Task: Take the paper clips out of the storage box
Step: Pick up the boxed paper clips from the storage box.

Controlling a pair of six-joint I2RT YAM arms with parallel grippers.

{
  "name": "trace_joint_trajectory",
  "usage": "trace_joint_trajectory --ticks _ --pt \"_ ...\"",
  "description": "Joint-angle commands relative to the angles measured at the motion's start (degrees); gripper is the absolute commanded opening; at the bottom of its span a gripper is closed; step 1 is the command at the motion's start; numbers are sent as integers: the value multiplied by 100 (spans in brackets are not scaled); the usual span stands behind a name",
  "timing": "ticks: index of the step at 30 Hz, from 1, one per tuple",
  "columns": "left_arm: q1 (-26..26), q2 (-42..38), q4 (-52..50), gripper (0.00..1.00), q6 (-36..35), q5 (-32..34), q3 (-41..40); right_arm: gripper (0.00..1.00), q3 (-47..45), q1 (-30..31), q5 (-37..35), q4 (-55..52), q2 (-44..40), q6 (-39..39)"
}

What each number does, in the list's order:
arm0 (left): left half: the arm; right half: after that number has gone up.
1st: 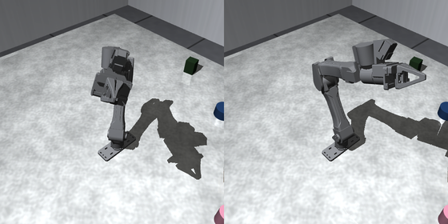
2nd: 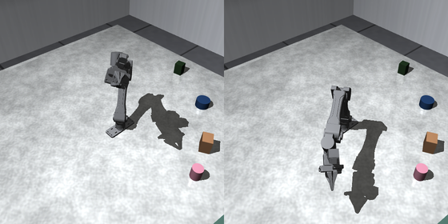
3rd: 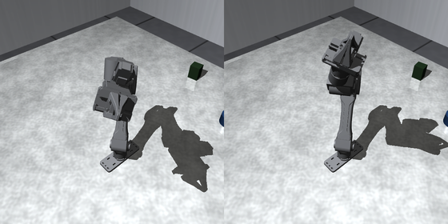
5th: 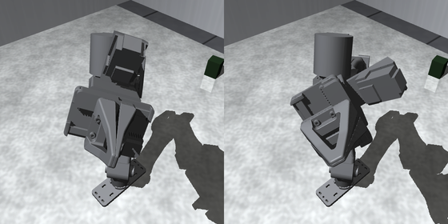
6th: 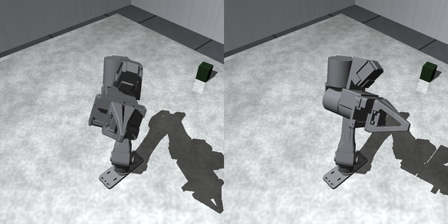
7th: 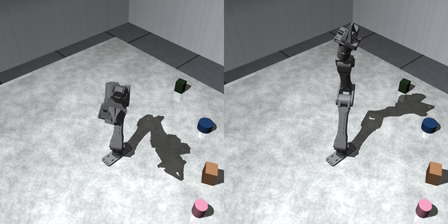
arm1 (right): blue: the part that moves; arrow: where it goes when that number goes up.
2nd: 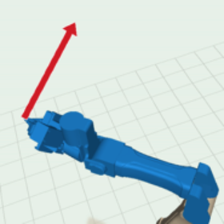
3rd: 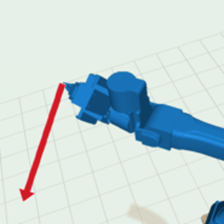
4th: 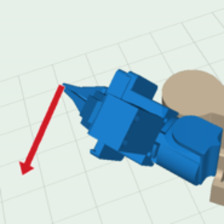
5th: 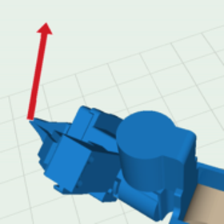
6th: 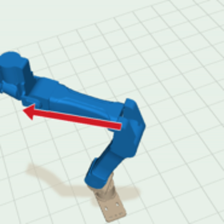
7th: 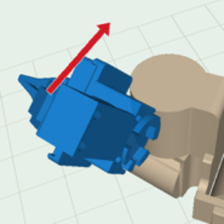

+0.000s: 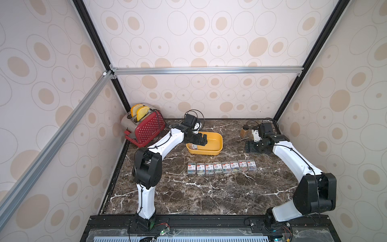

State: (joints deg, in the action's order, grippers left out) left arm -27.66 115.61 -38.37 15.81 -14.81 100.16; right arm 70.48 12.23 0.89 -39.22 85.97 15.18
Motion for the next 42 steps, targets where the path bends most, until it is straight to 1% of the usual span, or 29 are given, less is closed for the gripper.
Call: trace_joint_trajectory --ticks 1,6,12,15,32,36,42 --pt "-104 405 -485 99 -110 821 602 87 147 50 459 -180 -183 -195" --pt "-258 840 -715 99 113 1567 1007 88 215 51 779 -69 -205 -383" --pt "-310 1193 -882 99 615 2190 1204 87 300 51 1175 -18 -25 -298" --pt "-322 1285 -937 99 821 2313 1252 87 299 51 1240 7 22 -282" --pt "-405 1891 -1055 99 1980 2641 1366 87 414 51 1337 29 275 -242" --pt "-407 2019 -1028 99 2054 2584 1418 87 414 49 1361 26 279 -227" --pt "-475 2211 -762 99 1862 2140 1546 87 440 51 1345 2 261 -215"
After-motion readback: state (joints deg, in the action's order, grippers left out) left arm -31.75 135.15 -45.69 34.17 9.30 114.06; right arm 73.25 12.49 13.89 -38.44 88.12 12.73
